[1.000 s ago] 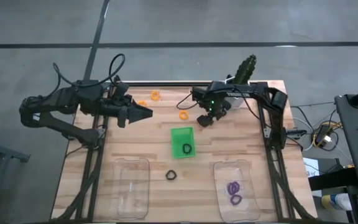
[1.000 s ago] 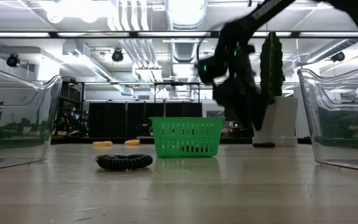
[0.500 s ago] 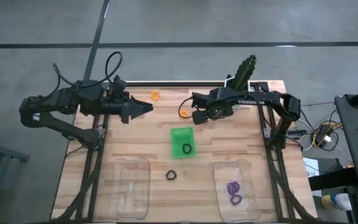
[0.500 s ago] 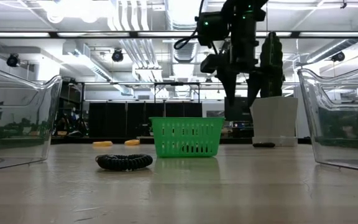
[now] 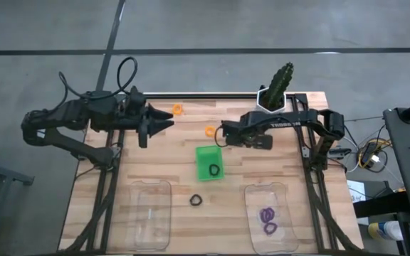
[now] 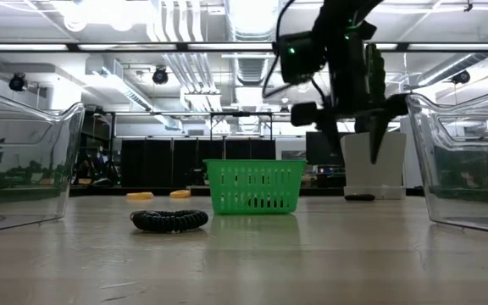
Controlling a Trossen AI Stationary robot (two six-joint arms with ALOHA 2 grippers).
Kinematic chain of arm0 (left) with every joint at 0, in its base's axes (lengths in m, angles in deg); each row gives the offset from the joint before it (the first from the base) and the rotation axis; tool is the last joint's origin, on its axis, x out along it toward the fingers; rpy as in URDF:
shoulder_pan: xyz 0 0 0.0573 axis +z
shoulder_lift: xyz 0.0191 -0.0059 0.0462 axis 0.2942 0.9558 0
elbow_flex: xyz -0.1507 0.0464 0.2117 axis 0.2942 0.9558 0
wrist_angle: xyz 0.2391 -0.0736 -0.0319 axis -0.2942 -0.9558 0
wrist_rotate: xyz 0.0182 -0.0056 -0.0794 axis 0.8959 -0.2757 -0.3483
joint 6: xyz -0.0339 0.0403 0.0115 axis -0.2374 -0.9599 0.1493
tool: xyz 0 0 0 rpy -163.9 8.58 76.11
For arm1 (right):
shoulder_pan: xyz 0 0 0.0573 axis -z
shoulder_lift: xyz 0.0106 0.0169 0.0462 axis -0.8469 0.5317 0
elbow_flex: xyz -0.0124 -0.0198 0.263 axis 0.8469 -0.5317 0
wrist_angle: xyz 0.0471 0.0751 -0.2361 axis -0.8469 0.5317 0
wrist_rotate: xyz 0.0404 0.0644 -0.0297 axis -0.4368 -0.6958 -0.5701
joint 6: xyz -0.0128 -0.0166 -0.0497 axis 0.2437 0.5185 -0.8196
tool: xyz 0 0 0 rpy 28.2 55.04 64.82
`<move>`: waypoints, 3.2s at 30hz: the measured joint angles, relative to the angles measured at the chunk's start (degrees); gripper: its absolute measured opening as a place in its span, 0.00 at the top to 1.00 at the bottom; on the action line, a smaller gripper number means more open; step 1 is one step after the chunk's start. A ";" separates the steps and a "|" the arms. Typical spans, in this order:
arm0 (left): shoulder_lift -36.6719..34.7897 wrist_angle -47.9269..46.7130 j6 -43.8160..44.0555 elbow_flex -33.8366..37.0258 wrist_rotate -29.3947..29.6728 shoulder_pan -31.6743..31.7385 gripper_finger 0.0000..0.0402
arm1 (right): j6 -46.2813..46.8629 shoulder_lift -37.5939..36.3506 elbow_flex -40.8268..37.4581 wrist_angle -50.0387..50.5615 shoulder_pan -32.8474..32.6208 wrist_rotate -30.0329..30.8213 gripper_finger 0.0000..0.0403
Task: Sort spring keychains
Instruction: Put the top black spring keychain into the green bin
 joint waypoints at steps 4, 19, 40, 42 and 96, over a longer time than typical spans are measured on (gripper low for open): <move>-0.90 -0.48 -3.97 0.00 -2.69 0.00 0.64 | 11.21 -0.39 -2.86 -0.25 -0.01 0.25 0.44; -4.76 -2.87 -8.15 0.00 -2.70 0.00 0.64 | 23.22 -0.45 -7.22 -3.90 4.64 5.19 0.44; -5.22 -6.91 -9.61 0.00 -2.71 0.00 0.64 | 11.46 0.42 -6.73 -8.34 7.80 17.07 0.98; -5.22 -6.89 -9.60 0.00 -2.71 0.00 0.64 | 10.74 0.93 -6.70 -9.96 7.93 17.61 0.98; -5.31 -7.63 -9.30 0.00 -2.74 0.00 0.64 | -2.42 4.84 -8.78 -18.35 10.67 0.02 0.98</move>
